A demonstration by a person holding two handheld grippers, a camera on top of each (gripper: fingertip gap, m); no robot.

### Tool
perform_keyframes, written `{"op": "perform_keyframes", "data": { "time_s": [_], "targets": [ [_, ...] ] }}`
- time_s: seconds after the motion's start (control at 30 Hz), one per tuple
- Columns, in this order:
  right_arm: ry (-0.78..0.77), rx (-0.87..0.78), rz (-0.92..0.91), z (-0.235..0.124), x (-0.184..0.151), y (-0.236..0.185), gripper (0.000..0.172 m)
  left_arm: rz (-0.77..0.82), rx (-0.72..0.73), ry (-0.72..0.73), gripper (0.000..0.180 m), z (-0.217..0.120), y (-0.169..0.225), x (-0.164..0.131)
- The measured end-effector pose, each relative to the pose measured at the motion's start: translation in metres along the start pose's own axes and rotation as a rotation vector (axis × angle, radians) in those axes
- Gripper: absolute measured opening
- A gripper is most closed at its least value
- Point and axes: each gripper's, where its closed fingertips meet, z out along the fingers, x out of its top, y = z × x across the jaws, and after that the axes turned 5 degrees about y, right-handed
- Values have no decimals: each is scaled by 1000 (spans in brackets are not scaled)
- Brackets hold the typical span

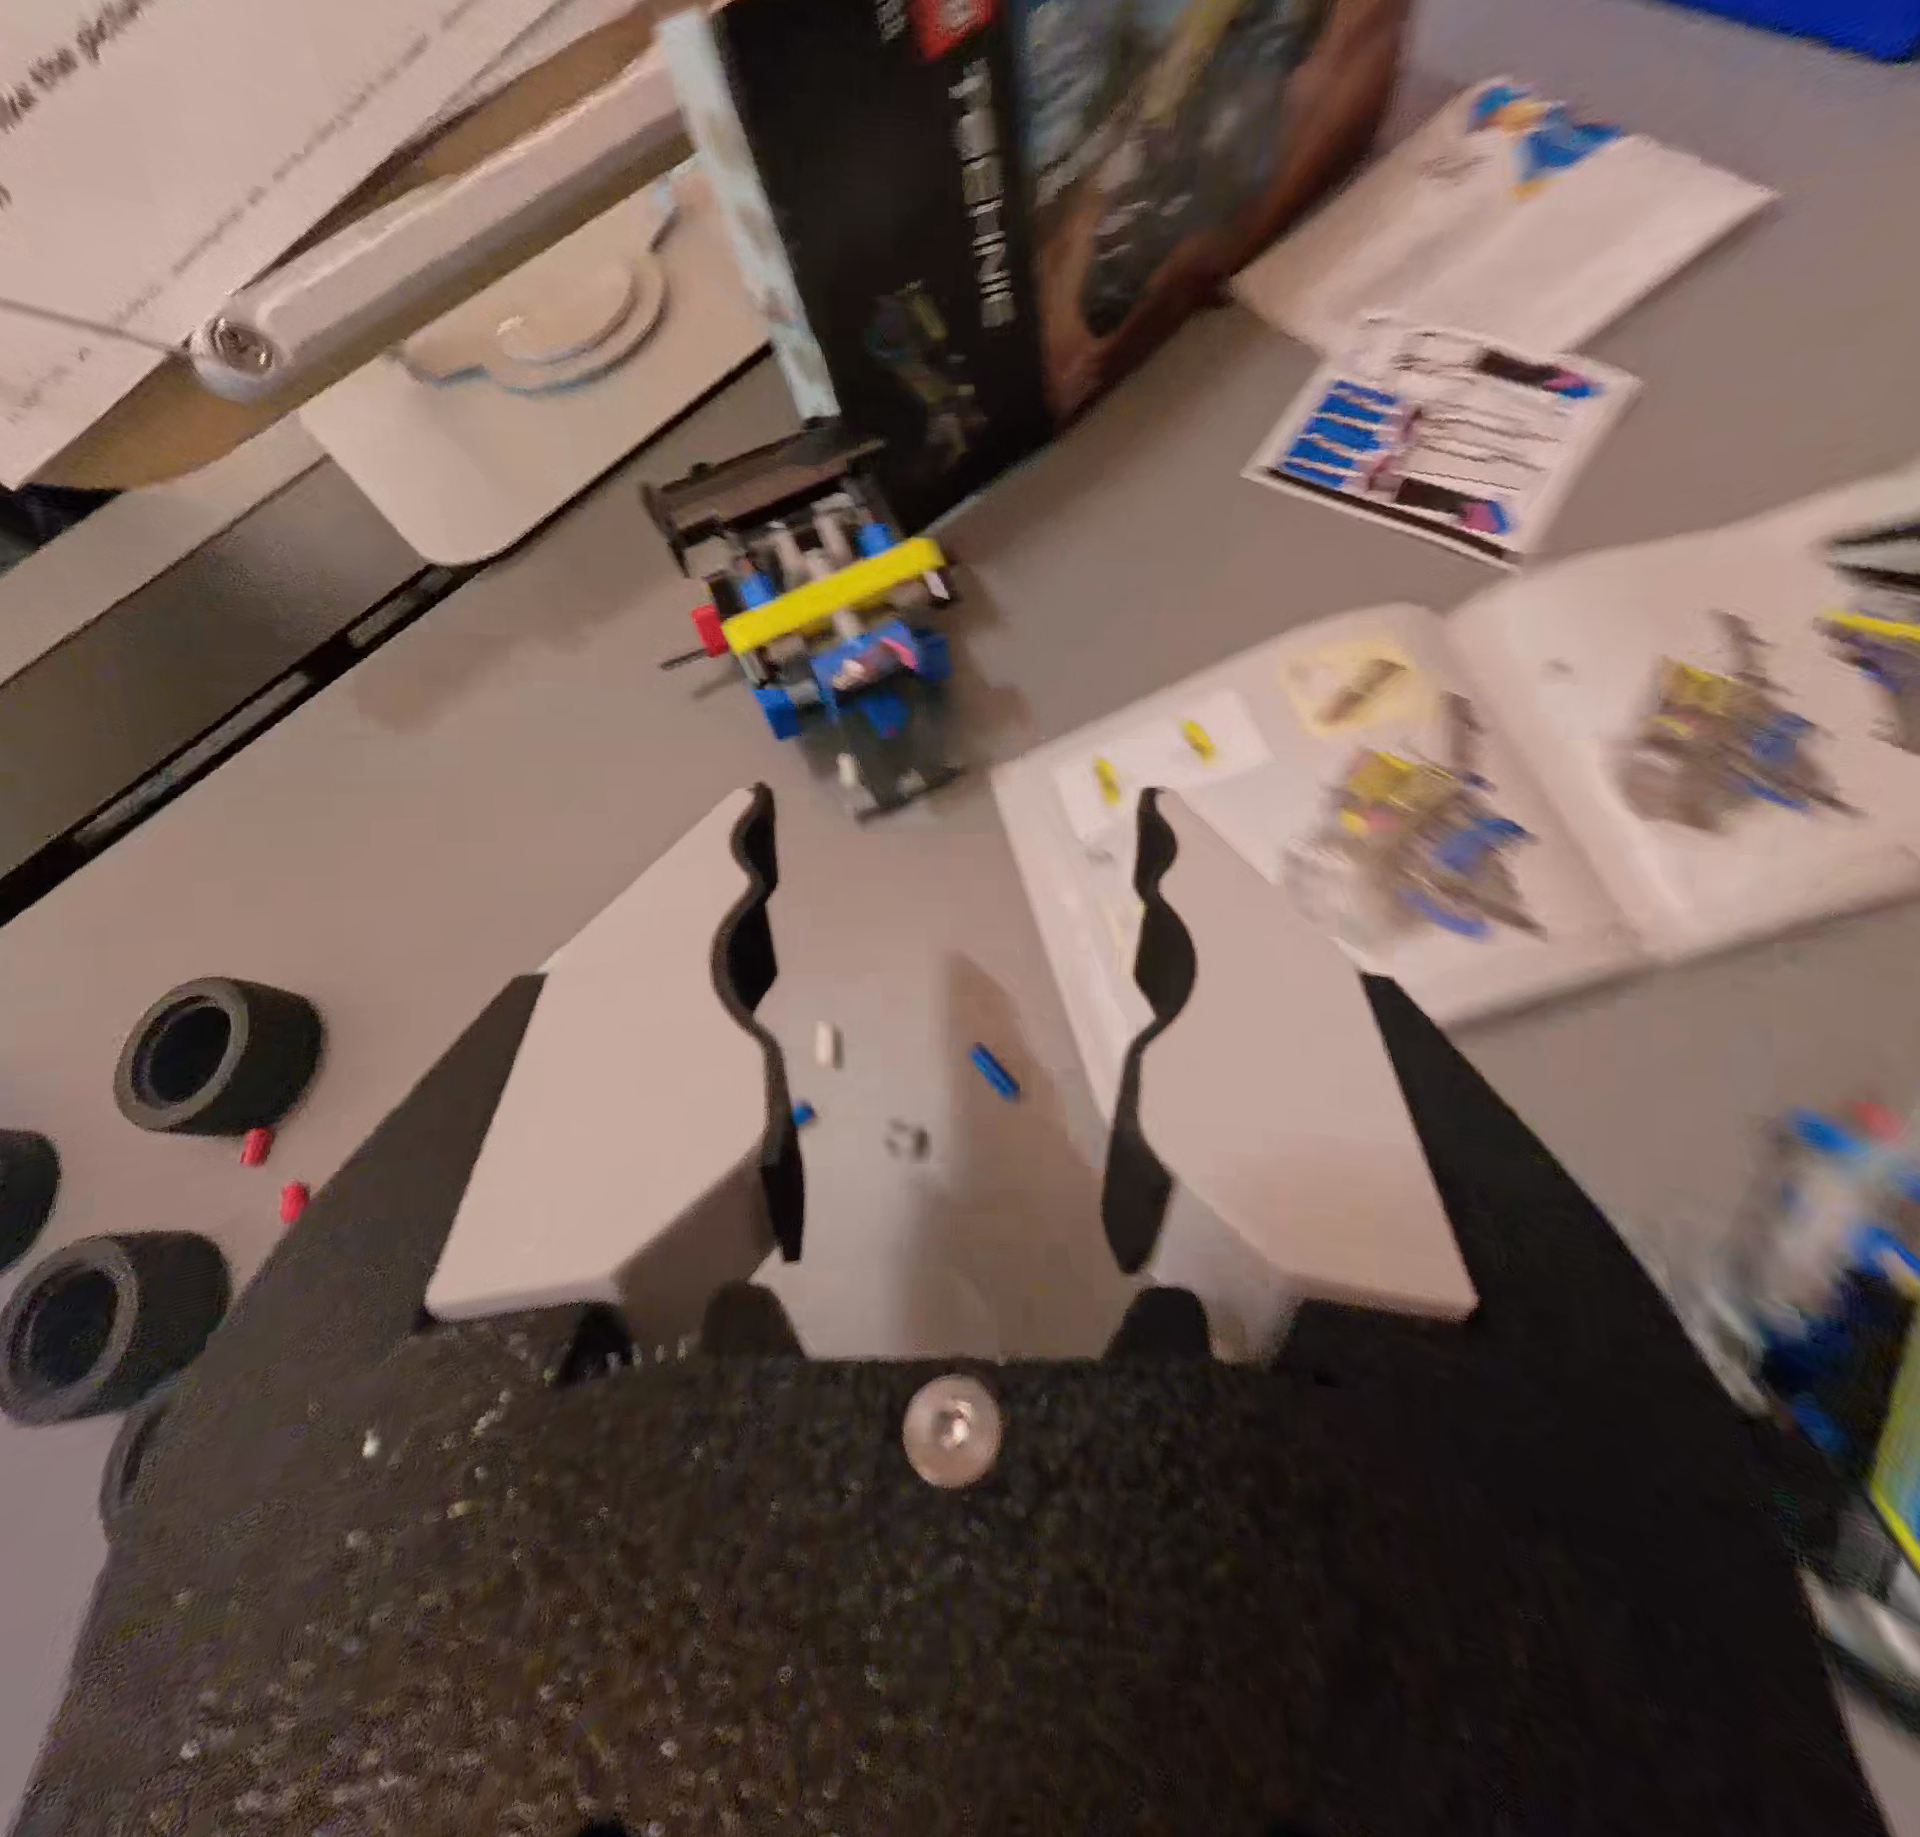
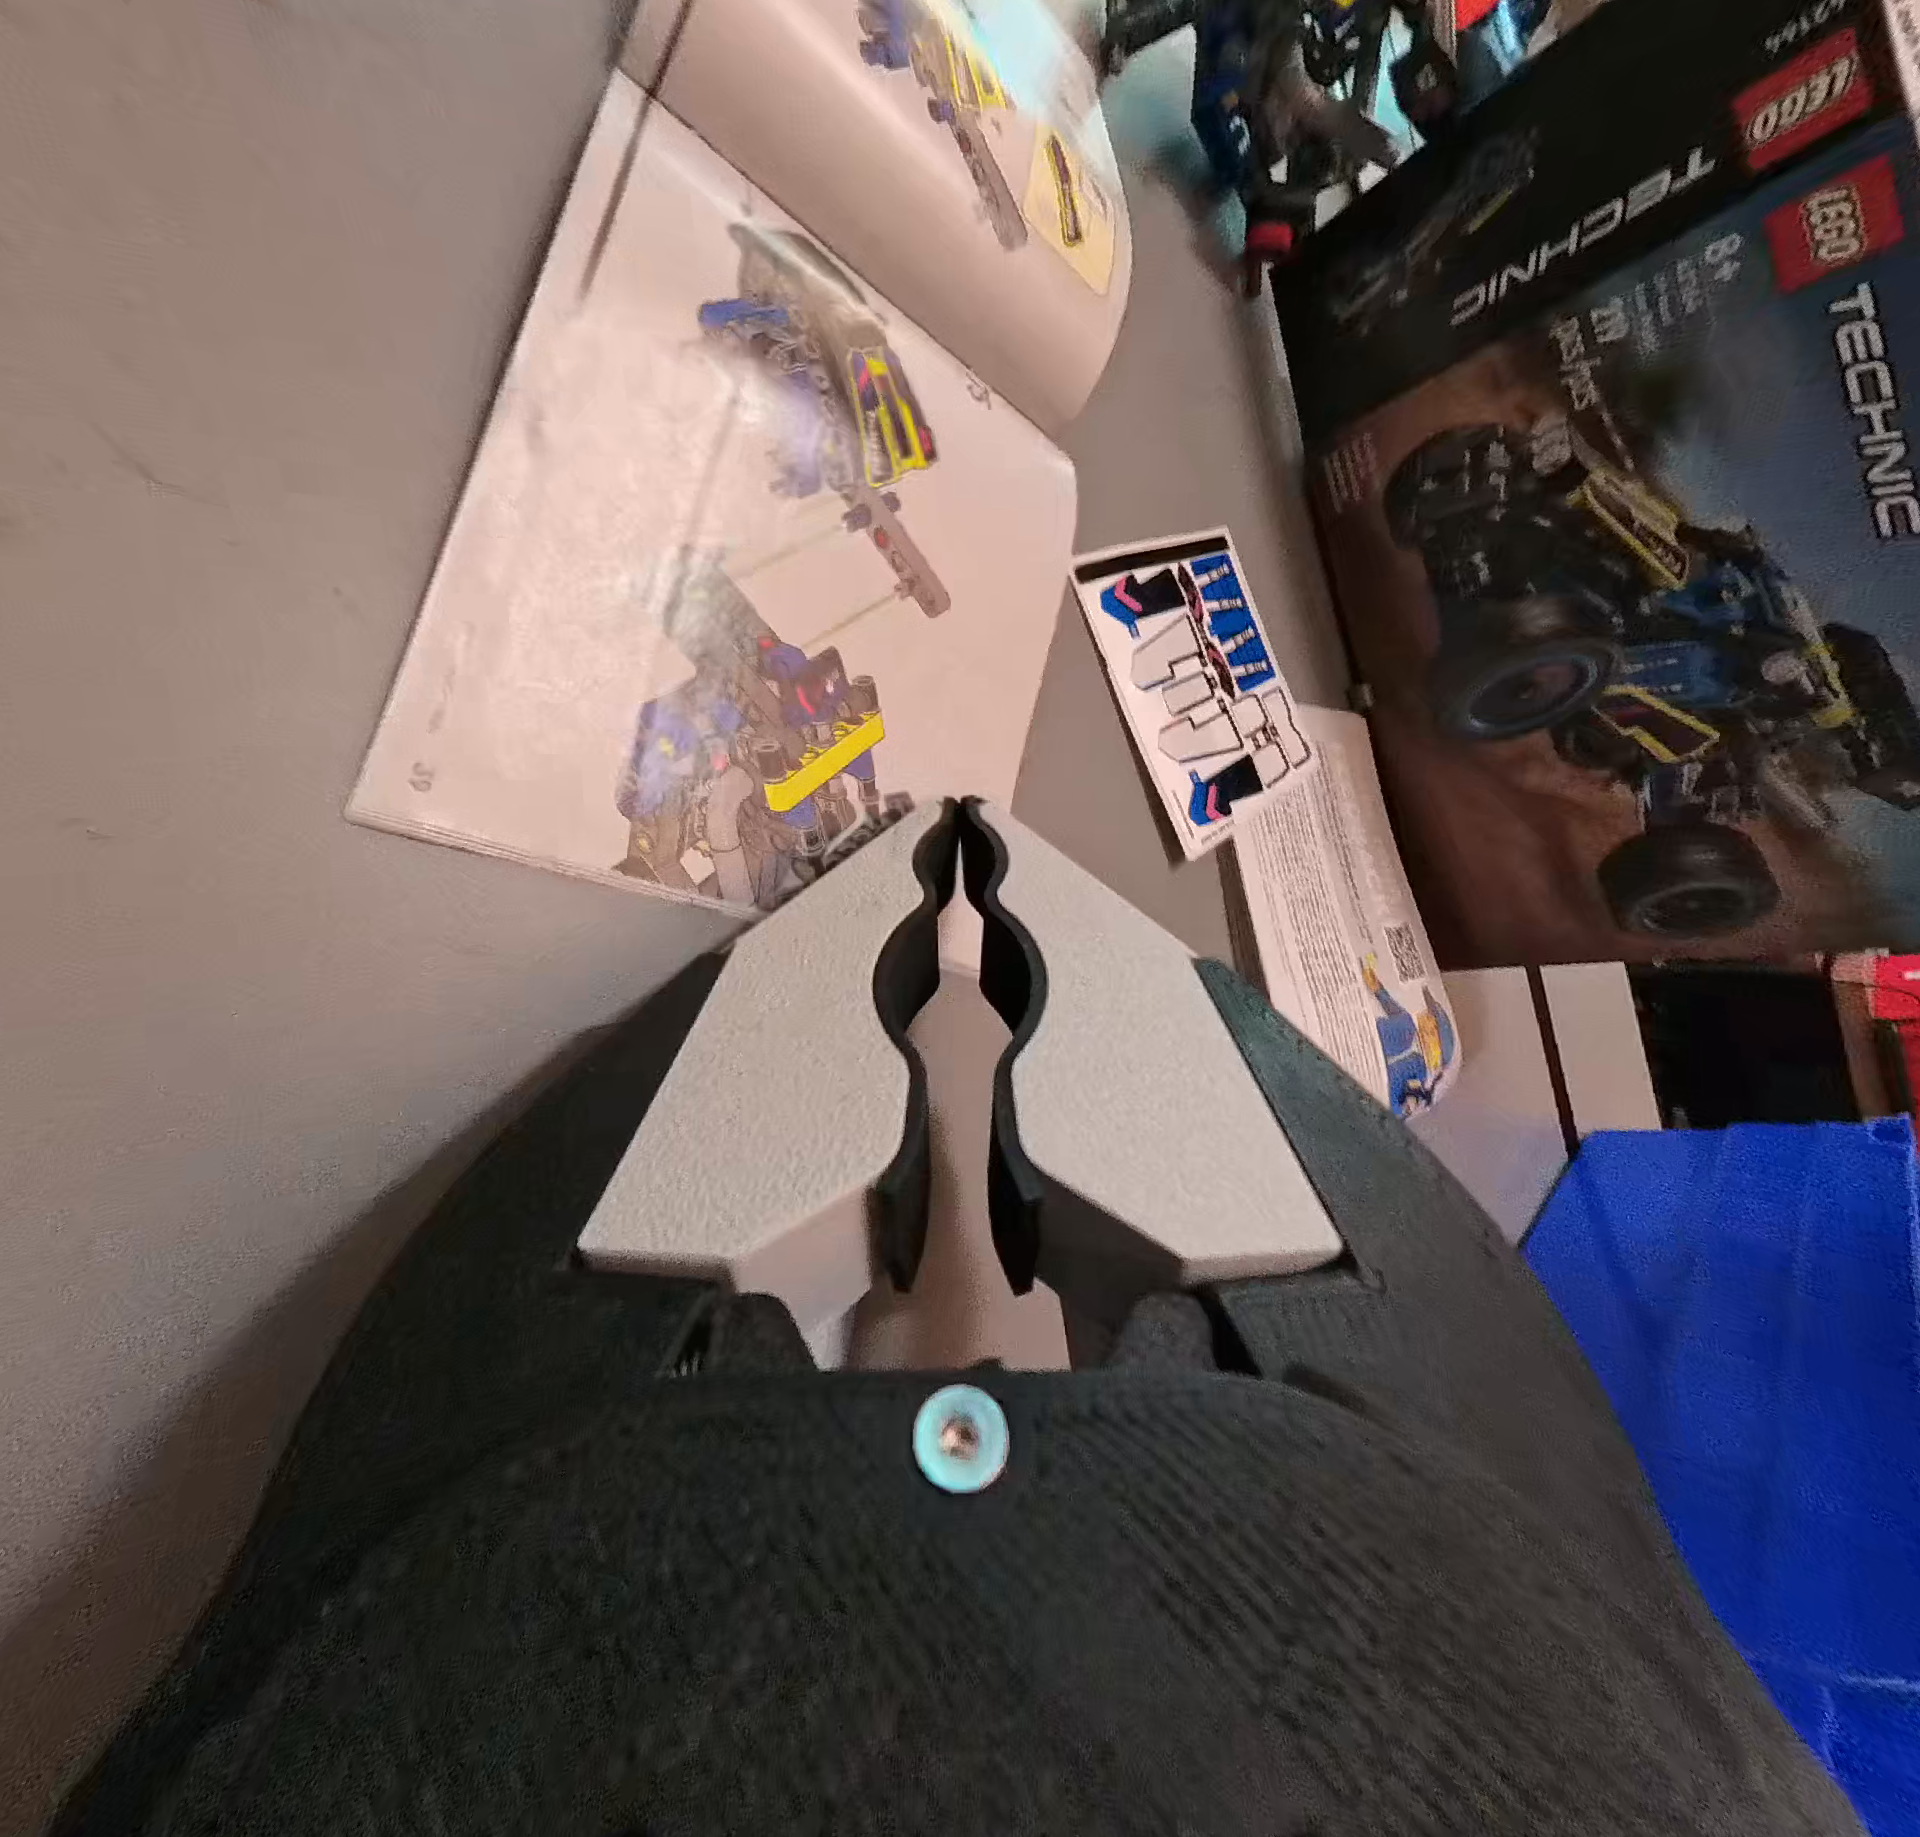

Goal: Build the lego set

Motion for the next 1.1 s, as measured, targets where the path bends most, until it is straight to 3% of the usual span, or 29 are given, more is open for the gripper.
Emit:
{"op": "perform_keyframes", "data": {
  "time_s": [0.13, 0.27, 0.33, 0.4, 0.63, 0.87, 1.0, 1.1],
  "targets": [
    [-21, -58, 14, -7, -13, 10, 0, -82, 146, -66, 86, 59, -30, -3],
    [20, -110, 78, -16, -17, 23, 0, -139, 131, -82, 98, 88, -23, -6],
    [57, -125, 112, -21, -15, 29, 0, -134, 151, -66, 91, 92, -25, -5],
    [84, -153, 125, -26, -14, 35, 0, -111, 149, -28, 63, 90, -24, 0],
    [86, -182, 164, -35, -22, 44, 0, 10, 182, 49, 62, 64, -35, 7],
    [125, -193, 212, -42, -19, 50, 0, 18, 99, 150, 61, 15, -19, 22],
    [179, -181, 250, -45, -11, 50, 3, 45, -5, 237, 62, -28, 18, 46],
    [232, -143, 277, -50, -3, 47, 10, 105, -148, 290, 61, -66, 68, 61]
  ]
}}
